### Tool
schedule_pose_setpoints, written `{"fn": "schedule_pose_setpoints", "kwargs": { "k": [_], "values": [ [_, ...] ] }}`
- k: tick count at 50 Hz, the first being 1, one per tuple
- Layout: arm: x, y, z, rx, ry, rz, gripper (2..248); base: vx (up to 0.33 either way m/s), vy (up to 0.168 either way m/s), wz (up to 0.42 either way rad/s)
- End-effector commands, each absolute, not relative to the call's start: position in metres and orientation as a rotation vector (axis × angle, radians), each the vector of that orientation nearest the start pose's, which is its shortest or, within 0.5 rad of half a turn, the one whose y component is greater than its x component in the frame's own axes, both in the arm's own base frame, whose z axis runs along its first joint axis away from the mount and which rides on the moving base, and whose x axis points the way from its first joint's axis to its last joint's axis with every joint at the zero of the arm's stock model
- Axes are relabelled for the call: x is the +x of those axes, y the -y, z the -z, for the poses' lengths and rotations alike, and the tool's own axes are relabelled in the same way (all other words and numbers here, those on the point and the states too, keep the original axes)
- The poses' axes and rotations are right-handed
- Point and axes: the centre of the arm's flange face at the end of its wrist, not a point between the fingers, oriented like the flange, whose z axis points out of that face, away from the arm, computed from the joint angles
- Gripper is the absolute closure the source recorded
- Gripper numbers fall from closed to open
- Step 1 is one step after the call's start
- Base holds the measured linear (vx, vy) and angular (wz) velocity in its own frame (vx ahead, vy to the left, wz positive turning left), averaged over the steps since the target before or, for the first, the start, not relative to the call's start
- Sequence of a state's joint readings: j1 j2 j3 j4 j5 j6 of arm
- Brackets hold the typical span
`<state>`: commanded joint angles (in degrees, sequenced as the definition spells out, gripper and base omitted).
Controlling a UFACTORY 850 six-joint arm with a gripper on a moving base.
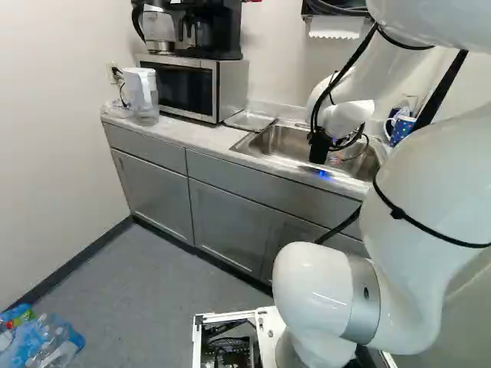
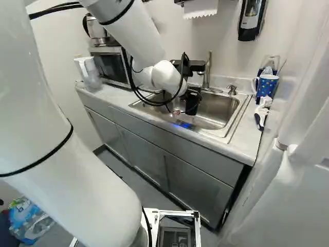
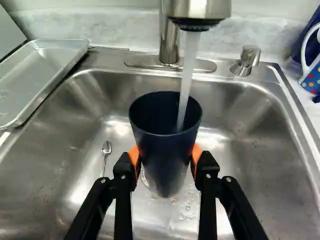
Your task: Rinse the cup and place it in the tray
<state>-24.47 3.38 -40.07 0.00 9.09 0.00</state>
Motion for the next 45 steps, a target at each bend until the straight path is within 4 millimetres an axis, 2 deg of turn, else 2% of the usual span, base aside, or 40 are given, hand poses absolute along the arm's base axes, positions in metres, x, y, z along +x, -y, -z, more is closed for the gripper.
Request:
{"fn": "schedule_pose_setpoints", "kwargs": {
  "k": [23,34,45],
  "values": [
    [0.419,0.192,-0.473,-2.917,-0.637,1.488,130,0.0,0.0,0.0],
    [0.422,0.194,-0.477,-2.886,-0.63,1.572,130,0.0,0.0,0.0],
    [0.422,0.194,-0.477,-2.885,-0.63,1.574,130,0.0,0.0,0.0]
  ]
}}
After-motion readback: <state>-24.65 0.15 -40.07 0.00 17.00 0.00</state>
